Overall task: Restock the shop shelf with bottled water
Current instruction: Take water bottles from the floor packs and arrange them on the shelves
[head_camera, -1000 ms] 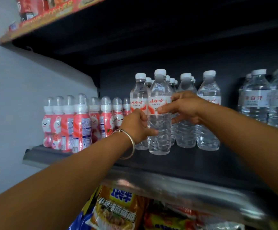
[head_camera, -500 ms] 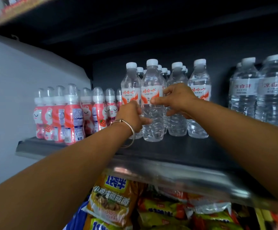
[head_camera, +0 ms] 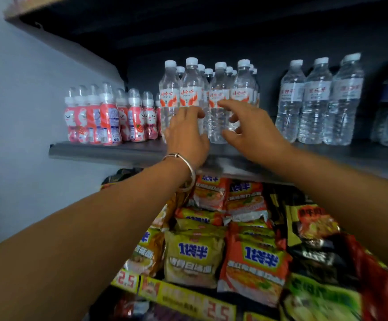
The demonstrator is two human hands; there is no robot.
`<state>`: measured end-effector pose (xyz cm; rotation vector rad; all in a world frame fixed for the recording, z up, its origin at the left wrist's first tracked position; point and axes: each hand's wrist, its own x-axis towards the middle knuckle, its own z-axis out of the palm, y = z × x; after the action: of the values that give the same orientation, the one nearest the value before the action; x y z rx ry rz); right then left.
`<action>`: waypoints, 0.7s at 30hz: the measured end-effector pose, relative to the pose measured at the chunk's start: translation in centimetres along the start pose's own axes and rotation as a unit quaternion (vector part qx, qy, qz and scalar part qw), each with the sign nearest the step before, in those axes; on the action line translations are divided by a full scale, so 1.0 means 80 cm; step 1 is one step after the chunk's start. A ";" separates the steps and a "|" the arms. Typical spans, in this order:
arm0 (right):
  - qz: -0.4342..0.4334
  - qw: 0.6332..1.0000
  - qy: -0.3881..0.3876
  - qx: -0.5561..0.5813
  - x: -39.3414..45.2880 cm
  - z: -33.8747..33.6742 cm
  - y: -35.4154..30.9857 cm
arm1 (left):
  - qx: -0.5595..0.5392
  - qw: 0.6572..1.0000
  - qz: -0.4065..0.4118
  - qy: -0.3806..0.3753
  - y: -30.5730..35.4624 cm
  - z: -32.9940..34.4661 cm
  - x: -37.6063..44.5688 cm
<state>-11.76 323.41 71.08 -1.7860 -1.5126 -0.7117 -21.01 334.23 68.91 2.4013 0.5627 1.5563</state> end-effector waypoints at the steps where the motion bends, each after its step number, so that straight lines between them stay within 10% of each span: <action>1: -0.005 1.000 -0.005 -0.003 -0.024 -0.006 -0.003 | -0.005 1.000 -0.005 0.003 0.011 0.000 -0.022; 21: 0.153 0.948 -0.275 0.051 -0.568 0.178 0.079 | -0.086 0.971 -0.161 -0.157 -0.051 0.197 -0.560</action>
<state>-13.77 306.21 26.31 -2.1815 -1.5161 0.0311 -23.75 318.84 23.87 2.2269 0.6765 1.0242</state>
